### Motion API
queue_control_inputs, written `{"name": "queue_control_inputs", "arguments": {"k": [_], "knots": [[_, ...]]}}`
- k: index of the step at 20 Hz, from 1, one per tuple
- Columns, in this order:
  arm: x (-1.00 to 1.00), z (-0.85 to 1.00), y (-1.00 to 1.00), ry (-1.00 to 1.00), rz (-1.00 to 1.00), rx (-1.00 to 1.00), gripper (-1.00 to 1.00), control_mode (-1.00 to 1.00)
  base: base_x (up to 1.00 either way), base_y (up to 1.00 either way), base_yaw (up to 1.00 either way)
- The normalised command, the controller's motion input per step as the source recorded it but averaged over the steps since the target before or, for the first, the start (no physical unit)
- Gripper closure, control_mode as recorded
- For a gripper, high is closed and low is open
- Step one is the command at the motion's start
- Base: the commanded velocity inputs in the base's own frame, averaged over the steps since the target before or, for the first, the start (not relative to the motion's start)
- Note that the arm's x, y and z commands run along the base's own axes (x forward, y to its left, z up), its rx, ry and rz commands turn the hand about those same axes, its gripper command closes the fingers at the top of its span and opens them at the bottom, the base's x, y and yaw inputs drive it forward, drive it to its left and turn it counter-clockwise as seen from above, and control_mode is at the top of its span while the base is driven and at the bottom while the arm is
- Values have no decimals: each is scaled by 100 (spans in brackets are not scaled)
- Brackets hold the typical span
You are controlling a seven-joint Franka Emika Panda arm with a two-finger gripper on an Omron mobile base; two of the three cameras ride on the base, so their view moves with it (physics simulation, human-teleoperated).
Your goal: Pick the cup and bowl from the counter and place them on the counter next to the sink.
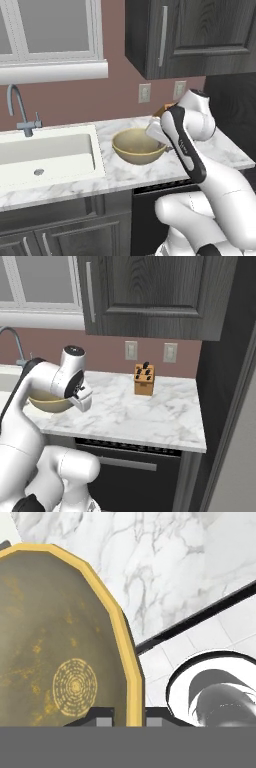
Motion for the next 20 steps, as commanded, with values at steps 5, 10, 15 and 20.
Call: {"name": "queue_control_inputs", "arguments": {"k": [5, 10, 15, 20], "knots": [[68, -31, 2, 0, -3, -1, 100, -100, 0, 0, 0], [59, -18, 4, 0, -1, -1, 100, -100, 0, 0, 0], [11, 0, 21, 1, 0, 0, 100, -100, 0, 0, 0], [7, -14, 23, 0, 0, 0, 100, -100, 0, 0, 0]]}}
